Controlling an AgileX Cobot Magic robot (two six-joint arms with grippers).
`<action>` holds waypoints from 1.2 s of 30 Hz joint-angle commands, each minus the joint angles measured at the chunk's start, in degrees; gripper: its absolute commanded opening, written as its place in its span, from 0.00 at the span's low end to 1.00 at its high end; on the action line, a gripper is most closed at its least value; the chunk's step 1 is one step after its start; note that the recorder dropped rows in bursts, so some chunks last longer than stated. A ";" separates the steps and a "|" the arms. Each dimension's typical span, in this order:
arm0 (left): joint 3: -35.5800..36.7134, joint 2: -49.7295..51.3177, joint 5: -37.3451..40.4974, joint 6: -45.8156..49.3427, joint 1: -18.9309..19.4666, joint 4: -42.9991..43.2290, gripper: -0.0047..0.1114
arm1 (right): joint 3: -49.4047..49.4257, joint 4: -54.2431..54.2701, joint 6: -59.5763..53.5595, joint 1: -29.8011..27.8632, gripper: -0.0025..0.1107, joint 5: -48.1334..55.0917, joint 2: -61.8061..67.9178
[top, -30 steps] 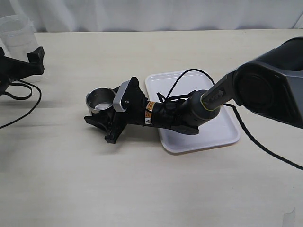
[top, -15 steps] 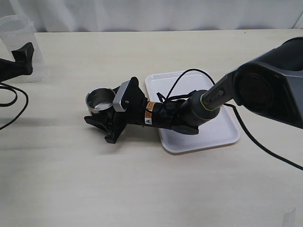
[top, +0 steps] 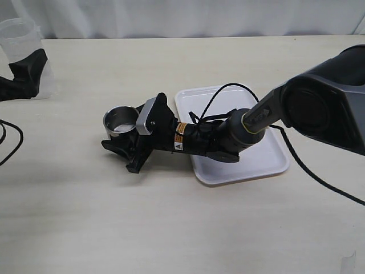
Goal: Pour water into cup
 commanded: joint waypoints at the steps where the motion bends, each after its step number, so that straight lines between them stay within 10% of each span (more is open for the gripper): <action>1: 2.60 -5.08 -0.64 -0.88 -0.01 0.69 0.89 | 0.02 -0.74 -1.00 -0.16 0.50 2.31 0.03; 13: 8.23 -22.03 6.06 -0.88 -0.01 0.69 0.89 | 0.02 -0.74 -1.00 -0.16 0.50 2.31 0.03; 36: 8.49 -60.26 43.29 -8.25 -0.01 1.19 0.89 | 0.02 -0.74 -1.00 -0.16 0.50 2.31 0.03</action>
